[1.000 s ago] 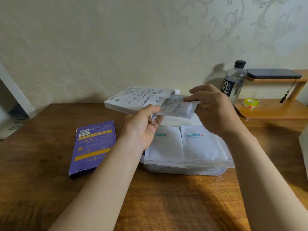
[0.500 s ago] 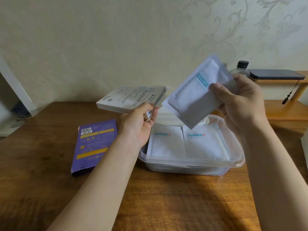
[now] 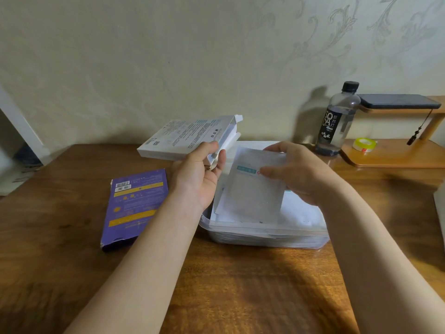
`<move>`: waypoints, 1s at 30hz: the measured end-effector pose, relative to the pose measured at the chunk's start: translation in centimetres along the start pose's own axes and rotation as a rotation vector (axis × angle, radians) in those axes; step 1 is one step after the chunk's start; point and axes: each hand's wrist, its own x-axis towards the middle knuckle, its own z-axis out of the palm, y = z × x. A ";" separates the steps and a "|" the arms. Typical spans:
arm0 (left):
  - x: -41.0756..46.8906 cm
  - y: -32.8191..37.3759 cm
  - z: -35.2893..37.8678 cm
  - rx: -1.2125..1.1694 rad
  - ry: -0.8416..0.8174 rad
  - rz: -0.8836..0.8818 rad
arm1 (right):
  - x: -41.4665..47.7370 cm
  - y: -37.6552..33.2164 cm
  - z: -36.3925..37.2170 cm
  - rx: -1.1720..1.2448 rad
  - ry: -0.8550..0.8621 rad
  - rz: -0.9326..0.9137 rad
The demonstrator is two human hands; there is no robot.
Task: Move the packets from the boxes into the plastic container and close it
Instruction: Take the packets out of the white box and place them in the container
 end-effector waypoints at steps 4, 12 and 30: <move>0.2 0.0 0.0 0.016 -0.006 -0.021 | -0.5 -0.3 -0.2 -0.531 -0.080 -0.144; 0.3 0.1 -0.1 0.028 -0.015 -0.039 | -1.0 -0.7 0.5 -0.743 -0.118 -0.344; 0.2 0.0 -0.1 0.040 -0.034 -0.036 | -2.2 -1.3 3.2 -1.023 -0.411 -0.204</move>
